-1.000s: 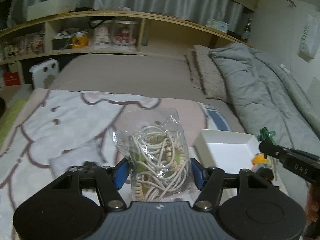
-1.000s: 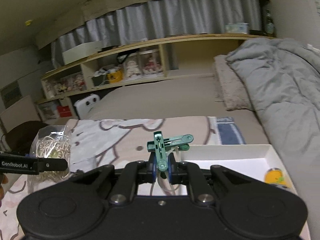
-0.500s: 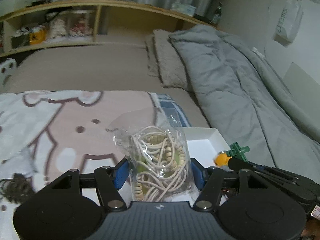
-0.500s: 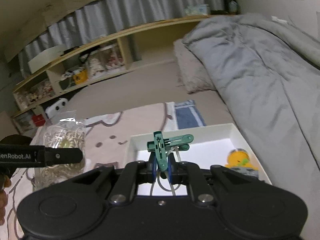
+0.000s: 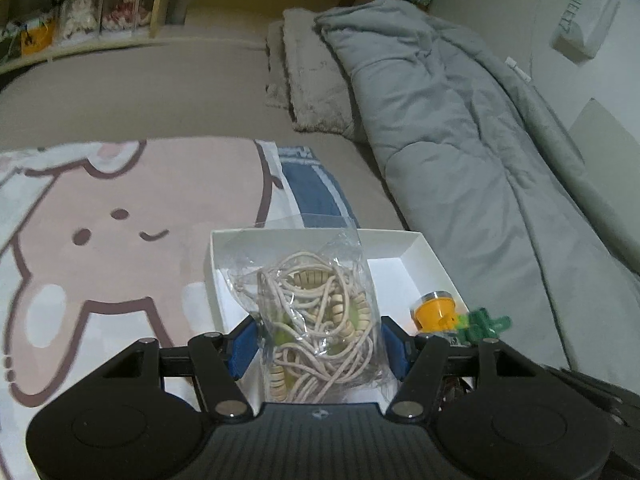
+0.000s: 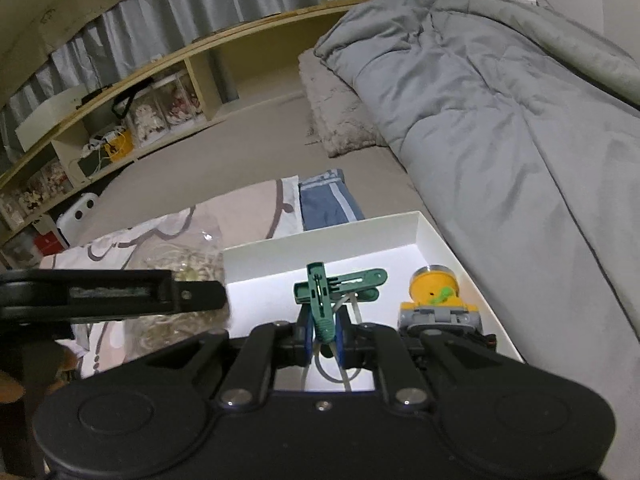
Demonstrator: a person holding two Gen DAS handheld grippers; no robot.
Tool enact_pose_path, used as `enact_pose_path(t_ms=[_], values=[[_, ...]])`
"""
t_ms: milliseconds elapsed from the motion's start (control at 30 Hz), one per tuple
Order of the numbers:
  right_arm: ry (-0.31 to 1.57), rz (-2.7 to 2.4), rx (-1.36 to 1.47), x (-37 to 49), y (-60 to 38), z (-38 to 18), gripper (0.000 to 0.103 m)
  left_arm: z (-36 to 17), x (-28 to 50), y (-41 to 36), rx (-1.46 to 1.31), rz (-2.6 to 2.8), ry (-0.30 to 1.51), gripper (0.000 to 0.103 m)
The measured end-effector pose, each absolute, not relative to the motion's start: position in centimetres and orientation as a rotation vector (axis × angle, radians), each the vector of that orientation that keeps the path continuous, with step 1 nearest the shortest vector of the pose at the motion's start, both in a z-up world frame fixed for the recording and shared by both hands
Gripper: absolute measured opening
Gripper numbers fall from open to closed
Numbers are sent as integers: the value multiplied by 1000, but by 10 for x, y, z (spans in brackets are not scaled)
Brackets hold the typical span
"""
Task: Organize objects
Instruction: 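Open left gripper to drop the cord bag while right gripper releases the green clip in the tray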
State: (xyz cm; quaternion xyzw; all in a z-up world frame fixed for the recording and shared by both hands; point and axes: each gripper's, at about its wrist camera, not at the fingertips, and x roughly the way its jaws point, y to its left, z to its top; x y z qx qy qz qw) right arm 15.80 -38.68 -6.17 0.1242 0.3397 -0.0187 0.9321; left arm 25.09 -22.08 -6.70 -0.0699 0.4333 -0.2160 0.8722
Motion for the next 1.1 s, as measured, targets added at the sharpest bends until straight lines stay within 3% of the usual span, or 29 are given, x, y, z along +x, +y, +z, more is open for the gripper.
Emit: enact_pose_path(t_ms=[100, 133, 167, 233, 467, 567, 1100], values=[[690, -34, 262, 158, -389, -62, 11, -82, 263, -225, -164, -423, 931, 65], [692, -33, 265, 159, -389, -62, 11, -86, 265, -226, -161, -412, 934, 69], [695, -32, 263, 159, -390, -63, 11, -88, 266, -227, -160, -405, 935, 79], [705, -33, 261, 161, -391, -67, 11, -89, 267, -228, -154, -405, 934, 87], [761, -31, 277, 170, -394, -82, 13, -82, 260, -228, -33, -413, 922, 87], [769, -42, 292, 170, -394, -83, 50, -81, 258, -226, -3, -401, 926, 87], [766, -86, 294, 167, -400, -79, 51, -78, 248, -220, 21, -394, 940, 87]])
